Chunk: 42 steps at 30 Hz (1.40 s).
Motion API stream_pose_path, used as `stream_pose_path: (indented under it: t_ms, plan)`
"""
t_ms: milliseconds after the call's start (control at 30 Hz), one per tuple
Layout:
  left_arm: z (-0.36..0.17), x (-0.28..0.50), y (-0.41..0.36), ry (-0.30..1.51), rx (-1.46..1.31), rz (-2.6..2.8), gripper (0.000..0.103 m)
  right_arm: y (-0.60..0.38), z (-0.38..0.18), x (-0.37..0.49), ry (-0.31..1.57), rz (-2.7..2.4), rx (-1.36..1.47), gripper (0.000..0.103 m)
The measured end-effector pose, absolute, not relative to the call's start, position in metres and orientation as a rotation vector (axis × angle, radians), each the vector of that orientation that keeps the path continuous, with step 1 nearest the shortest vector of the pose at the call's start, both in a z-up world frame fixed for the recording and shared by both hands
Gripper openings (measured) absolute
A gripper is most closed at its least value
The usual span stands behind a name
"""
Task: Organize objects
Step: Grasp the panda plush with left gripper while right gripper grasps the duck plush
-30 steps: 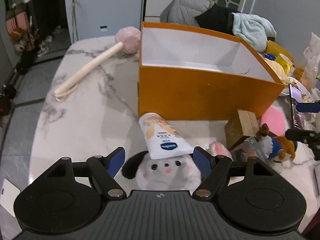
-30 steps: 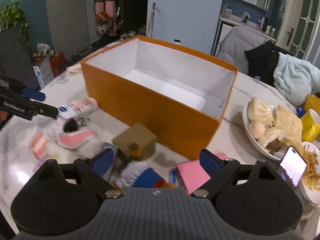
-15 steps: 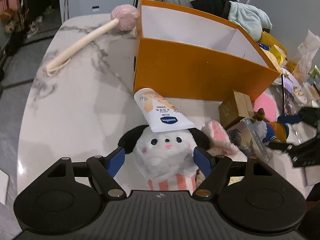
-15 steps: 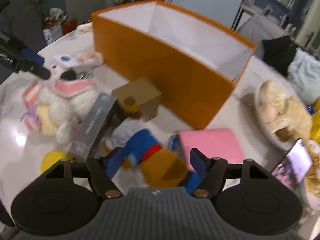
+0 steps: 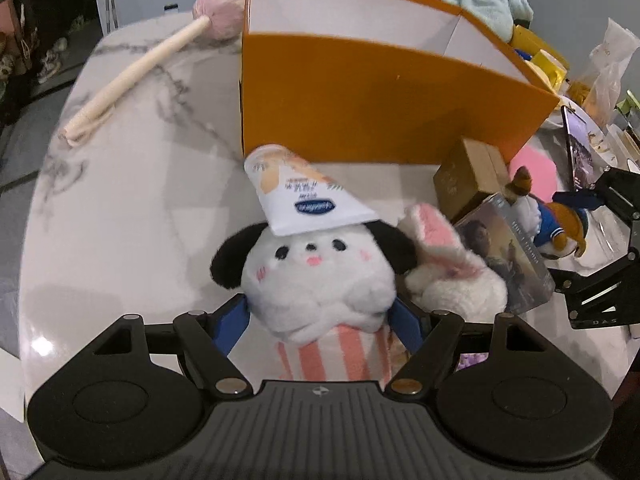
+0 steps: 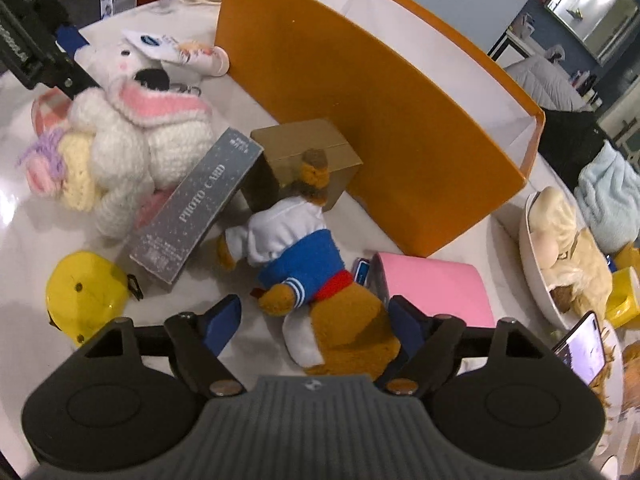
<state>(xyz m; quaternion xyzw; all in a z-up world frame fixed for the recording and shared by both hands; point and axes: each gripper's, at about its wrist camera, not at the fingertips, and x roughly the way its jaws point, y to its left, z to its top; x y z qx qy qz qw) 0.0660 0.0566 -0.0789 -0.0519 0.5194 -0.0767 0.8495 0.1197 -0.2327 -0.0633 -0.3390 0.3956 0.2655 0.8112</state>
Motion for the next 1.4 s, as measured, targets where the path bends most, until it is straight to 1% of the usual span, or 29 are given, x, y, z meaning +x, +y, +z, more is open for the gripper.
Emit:
stream_pose_path:
  t_ms: [167,233,333,400,433,633,867,1033,1167,1400]
  plan:
    - [-0.085,0.068,0.056,1.093,-0.116,-0.165,0.091,-0.231,-0.066,0.119,0.833,0.561,-0.742,0.081]
    - [-0.086,0.069,0.057,1.094,-0.124,-0.167,0.09,-0.23,-0.068,0.118,0.82,0.551,-0.761,0.079]
    - [-0.086,0.07,0.057,1.096,-0.131,-0.178,0.086,-0.23,-0.067,0.117,0.797,0.521,-0.792,0.06]
    - [-0.085,0.069,0.057,1.099,-0.129,-0.181,0.083,-0.235,-0.063,0.119,0.807,0.529,-0.764,0.058]
    - [-0.084,0.068,0.057,1.101,-0.125,-0.18,0.083,-0.237,-0.061,0.121,0.811,0.532,-0.75,0.054]
    - [-0.076,0.062,0.053,1.09,-0.089,-0.206,0.08,-0.246,-0.051,0.124,0.843,0.549,-0.675,0.053]
    - [-0.061,0.051,0.05,1.056,-0.051,-0.238,0.079,-0.252,-0.033,0.124,0.828,0.549,-0.609,0.052]
    - [-0.039,0.036,0.043,0.989,0.001,-0.281,0.079,-0.263,-0.016,0.124,0.808,0.534,-0.537,0.052]
    - [-0.027,0.029,0.041,0.953,-0.012,-0.299,0.079,-0.268,-0.006,0.121,0.785,0.529,-0.51,0.052]
    - [-0.022,0.026,0.044,0.927,-0.042,-0.301,0.079,-0.269,0.001,0.12,0.772,0.531,-0.491,0.052]
